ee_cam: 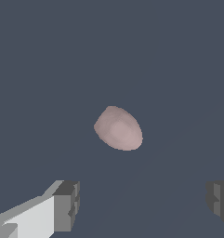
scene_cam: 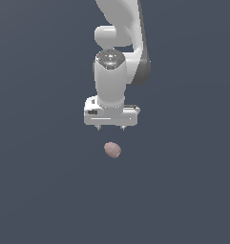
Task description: Pick up the object and move it to a goal position.
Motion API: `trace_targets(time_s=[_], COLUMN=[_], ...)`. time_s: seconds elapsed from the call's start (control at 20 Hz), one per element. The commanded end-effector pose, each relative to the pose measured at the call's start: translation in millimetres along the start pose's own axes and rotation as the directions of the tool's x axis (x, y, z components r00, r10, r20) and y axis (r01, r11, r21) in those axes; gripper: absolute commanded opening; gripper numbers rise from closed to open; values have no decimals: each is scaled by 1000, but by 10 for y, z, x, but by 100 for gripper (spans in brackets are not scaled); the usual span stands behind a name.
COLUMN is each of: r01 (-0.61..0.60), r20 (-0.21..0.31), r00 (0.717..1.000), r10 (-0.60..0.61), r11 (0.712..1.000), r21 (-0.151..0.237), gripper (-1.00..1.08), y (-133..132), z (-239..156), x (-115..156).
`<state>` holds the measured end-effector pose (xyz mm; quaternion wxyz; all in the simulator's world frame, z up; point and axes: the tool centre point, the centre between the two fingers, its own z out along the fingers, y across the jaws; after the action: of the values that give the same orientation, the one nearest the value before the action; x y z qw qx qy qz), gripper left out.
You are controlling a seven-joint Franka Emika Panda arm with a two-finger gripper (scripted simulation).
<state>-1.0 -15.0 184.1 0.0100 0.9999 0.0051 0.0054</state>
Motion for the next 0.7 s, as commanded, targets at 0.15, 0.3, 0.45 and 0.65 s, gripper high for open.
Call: trace_targets(time_s=[0.15, 0.3, 0.45, 0.65], r01=[-2, -9, -16, -16], r20=[0, -1, -1, -1], r00=[1000, 1000, 1000, 1000], r10=[2, 9, 16, 16], r11=[1000, 1000, 1000, 1000], r21=[-4, -14, -22, -22], gripper=[100, 100, 100, 100], y=[1, 5, 8, 8], z=[-7, -26, -43, -43], x=[-4, -14, -22, -23])
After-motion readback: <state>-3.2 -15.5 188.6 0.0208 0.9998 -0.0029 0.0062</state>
